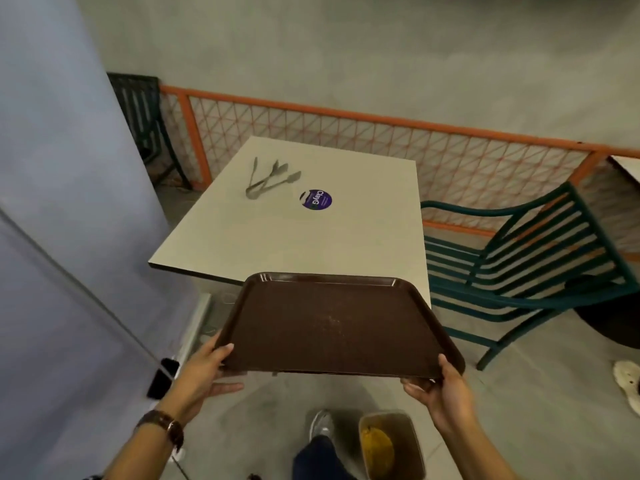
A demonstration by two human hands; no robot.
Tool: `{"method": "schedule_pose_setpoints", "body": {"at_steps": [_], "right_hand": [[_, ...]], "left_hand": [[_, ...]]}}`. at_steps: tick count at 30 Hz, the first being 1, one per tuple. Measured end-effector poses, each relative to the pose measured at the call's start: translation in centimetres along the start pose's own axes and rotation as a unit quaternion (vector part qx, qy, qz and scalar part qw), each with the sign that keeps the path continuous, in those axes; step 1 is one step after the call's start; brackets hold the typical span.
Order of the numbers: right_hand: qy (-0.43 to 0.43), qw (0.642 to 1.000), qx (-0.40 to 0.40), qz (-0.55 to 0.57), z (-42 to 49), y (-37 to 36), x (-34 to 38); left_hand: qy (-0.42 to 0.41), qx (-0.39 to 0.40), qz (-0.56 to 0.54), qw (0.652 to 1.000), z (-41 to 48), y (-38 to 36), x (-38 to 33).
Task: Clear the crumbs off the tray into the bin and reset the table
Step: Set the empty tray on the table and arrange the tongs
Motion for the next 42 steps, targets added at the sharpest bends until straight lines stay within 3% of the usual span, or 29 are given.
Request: {"method": "schedule_pose_setpoints", "body": {"at_steps": [5,9,14,20,31,36,42], "right_hand": [[0.001,0.999,-0.007,-0.049,3.3,-1.9,-0.5],[0.001,0.987,-0.043,-0.153,7.3,-3.6,0.3],[-0.064,0.960,-0.050,-0.269,13.0,-4.9,0.1],[-0.104,0.954,-0.060,-0.273,17.0,-7.8,-1.3],[-0.073,0.950,-0.078,-0.294,22.0,-13.9,-1.3],[-0.068,0.945,-0.109,-0.299,24.8,-16.7,0.0],[-0.061,0.946,-0.154,-0.279,28.3,-19.4,1.5]], "left_hand": [[0.016,-0.043,0.005,0.999,4.3,-0.6,-0.8],[0.065,-0.080,-0.004,0.995,8.6,-0.2,-1.1],[0.101,-0.130,0.008,0.986,14.2,1.0,-1.5],[0.156,-0.119,0.011,0.980,21.3,2.1,-1.4],[0.093,-0.107,0.180,0.973,28.2,1.9,-7.5],[0.024,-0.058,0.299,0.952,32.3,2.2,-10.7],[-0.014,0.007,0.365,0.931,38.2,2.1,-14.2]]}}
Point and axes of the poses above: each hand's wrist, its own z-axis towards the middle knuckle, its own y-axis out of the back of the hand, x = y × z, the point moved 5 cm from there along z, towards the middle knuckle, and after that the axes turned 12 degrees about z, right-handed, at the moved point
